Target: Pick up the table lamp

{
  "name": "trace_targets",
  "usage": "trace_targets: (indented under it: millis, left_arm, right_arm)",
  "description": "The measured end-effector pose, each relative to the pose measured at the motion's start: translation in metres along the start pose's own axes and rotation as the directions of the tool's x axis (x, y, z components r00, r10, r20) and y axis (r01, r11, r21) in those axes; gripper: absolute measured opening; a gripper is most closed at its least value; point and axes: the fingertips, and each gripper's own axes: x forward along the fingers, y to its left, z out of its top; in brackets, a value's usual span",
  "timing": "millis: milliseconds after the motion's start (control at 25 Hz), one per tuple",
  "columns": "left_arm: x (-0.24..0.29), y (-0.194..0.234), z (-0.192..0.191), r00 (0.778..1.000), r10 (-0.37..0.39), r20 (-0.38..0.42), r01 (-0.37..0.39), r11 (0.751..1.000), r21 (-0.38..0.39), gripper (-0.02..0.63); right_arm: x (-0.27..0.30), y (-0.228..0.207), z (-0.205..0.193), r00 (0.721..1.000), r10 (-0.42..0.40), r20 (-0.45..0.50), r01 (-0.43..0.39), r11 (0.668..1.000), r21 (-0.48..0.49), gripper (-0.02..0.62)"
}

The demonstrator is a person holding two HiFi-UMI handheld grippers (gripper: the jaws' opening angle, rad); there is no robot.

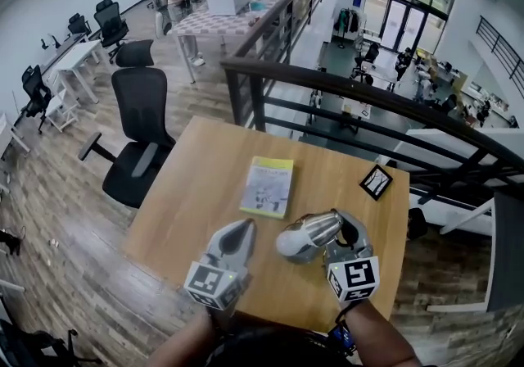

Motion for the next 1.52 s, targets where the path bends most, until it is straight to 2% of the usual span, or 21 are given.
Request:
trace_targets:
  millis: [400,720,1520]
  left_arm:
    - [0.022,-0.045,0.037,0.995,-0.084,0.058,0.081,0.996,0.047,0.002]
    - [0.026,-0.068,0.055,0.987,-0.129,0.092,0.123,0.990,0.069,0.002]
    - [0.022,-0.080,0.056,0.984,-0.148,0.103,0.141,0.987,0.074,0.002]
  right_arm:
    - [-0.029,-0.026,0.055,0.997,-0.030,0.072,0.030,1.000,-0.003,0.060]
    - [-0.052,-0.032,0.083,0.992,-0.050,0.112,0.053,0.998,-0.022,0.058]
    - [-0.069,-0.033,0.081,0.992,-0.074,0.105,0.074,0.997,0.006,0.060]
